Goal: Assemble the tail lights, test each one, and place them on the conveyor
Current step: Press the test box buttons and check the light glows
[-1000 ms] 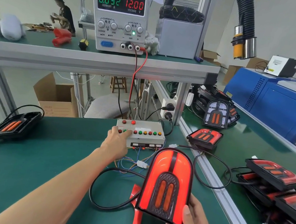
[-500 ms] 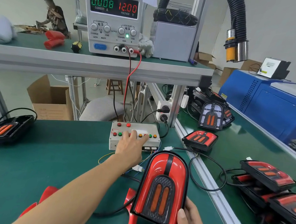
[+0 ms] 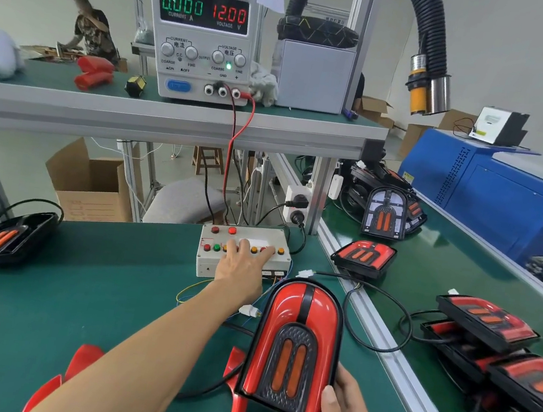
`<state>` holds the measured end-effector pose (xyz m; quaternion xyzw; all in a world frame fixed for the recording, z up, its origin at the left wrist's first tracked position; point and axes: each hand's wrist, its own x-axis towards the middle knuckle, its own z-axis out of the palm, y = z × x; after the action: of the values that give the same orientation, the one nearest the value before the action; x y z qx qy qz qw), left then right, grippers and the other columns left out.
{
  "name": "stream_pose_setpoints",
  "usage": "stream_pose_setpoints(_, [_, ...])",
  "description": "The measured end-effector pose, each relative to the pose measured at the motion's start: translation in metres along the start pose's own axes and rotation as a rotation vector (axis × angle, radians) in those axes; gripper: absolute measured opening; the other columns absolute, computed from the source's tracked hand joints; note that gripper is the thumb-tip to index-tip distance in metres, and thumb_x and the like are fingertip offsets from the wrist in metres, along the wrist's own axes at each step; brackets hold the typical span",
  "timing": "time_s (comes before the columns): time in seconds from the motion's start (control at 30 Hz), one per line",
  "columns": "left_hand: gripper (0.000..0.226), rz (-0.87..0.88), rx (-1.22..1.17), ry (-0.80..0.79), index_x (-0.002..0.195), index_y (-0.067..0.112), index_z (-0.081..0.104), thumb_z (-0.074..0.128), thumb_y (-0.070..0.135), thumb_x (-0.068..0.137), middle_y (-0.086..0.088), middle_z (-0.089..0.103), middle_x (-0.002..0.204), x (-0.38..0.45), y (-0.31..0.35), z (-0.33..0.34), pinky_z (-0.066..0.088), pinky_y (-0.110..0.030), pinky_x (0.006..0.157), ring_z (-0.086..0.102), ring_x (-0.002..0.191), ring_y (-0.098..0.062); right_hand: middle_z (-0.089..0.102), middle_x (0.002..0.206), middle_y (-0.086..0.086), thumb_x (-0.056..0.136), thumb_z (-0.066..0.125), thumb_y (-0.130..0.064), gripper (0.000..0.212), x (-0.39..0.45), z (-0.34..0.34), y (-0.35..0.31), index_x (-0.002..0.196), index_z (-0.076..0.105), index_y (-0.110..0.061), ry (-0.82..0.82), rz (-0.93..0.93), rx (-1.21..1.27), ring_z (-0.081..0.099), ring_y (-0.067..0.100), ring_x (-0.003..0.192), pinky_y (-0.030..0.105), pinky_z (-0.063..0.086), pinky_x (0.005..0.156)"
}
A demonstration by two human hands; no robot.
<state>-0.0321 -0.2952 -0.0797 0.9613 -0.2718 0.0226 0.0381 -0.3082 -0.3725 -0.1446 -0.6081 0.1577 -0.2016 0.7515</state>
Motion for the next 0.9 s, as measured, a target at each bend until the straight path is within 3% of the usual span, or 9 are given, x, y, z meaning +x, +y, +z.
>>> stream_pose_setpoints(0.17, [0.085, 0.004, 0.004, -0.01, 0.153, 0.041, 0.017, 0.063, 0.015, 0.086, -0.016, 0.033, 0.139, -0.0005, 0.0, 0.0, 0.046, -0.042, 0.096, 0.028, 0.127, -0.039, 0.073, 0.122, 0.002, 0.089, 0.057, -0.027, 0.048, 0.0005, -0.0023, 0.0019, 0.137, 0.052, -0.025, -0.001, -0.005, 0.001, 0.075, 0.043, 0.089, 0.043, 0.061, 0.061])
stream_pose_setpoints(0.6, [0.071, -0.006, 0.033, -0.032, 0.151, 0.039, 0.025, 0.057, 0.016, 0.092, -0.018, 0.035, 0.14, 0.0014, 0.0056, -0.0086, 0.042, -0.042, 0.099, 0.03, 0.129, -0.039, 0.074, 0.121, 0.006, 0.088, 0.056, -0.025, 0.05, -0.0023, 0.0003, -0.004, 0.138, 0.052, -0.022, 0.013, -0.015, -0.008, 0.074, 0.043, 0.081, 0.038, 0.059, 0.059])
stream_pose_setpoints(0.9, [0.079, -0.014, 0.029, -0.024, 0.152, 0.04, 0.017, 0.061, 0.02, 0.089, -0.017, 0.033, 0.141, 0.0019, 0.0042, -0.0028, 0.041, -0.042, 0.101, 0.029, 0.128, -0.038, 0.074, 0.12, 0.008, 0.088, 0.055, -0.025, 0.05, -0.0032, 0.0018, -0.0077, 0.138, 0.052, -0.02, 0.009, -0.011, -0.002, 0.073, 0.044, 0.077, 0.037, 0.059, 0.058])
